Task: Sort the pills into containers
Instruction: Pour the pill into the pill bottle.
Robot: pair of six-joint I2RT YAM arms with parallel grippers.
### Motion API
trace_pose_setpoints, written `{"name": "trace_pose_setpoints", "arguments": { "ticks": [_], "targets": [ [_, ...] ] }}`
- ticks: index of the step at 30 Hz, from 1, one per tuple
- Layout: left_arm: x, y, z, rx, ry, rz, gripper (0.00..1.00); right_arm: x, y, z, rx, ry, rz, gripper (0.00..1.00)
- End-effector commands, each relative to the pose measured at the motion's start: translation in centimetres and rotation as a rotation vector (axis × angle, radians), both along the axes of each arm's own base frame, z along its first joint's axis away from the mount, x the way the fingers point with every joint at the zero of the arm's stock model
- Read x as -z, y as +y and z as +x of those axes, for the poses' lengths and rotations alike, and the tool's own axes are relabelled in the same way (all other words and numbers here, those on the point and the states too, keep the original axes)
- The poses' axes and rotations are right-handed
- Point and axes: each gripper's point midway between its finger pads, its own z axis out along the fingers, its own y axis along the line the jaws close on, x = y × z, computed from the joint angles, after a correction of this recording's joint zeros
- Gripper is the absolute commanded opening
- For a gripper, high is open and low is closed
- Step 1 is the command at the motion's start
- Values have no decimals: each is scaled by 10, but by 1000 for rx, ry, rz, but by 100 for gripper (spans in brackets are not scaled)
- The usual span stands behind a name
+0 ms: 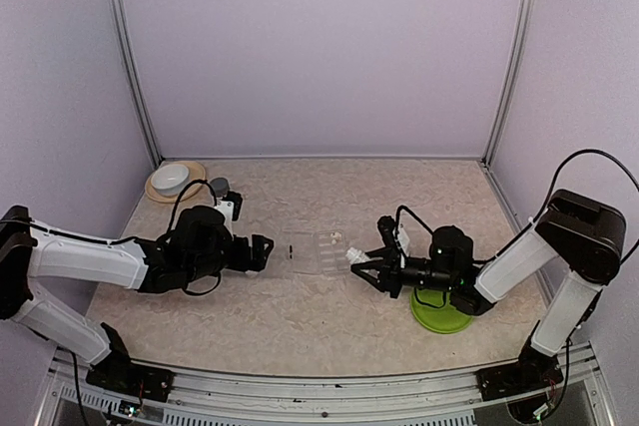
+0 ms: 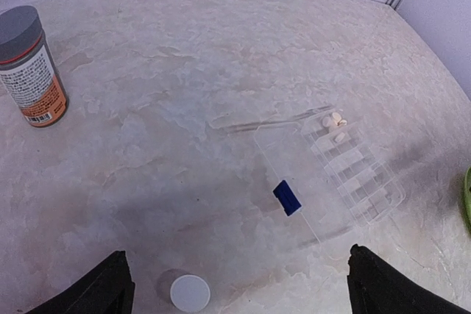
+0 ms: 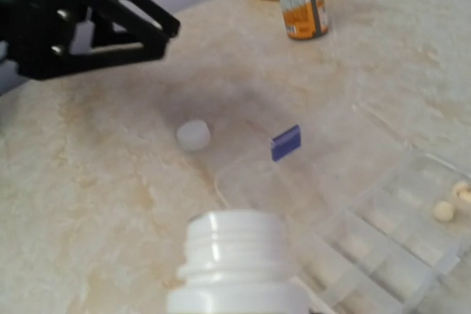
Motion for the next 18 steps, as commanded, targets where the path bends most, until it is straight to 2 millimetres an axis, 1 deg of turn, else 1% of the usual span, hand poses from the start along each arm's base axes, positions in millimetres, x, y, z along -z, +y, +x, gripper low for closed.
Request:
{"name": "trace_pose_setpoints", "arguments": {
  "ticks": [1, 6, 8, 14, 18],
  "targets": [
    [-3, -3, -2, 51, -18, 9, 99, 4, 5, 15, 20, 27, -23, 0],
    [-3, -6, -5, 87, -43, -5, 99, 22, 8, 26, 46, 74, -97, 0],
    [-3, -5, -7, 95, -53, -5, 99, 26, 9, 29, 49, 82, -119, 0],
    [5, 2, -7, 97, -44, -17, 99, 33, 10, 34, 58, 95, -149, 0],
    [5, 5, -5, 97, -46, -23, 99, 36, 10, 35, 60, 99, -160, 0]
  ]
}}
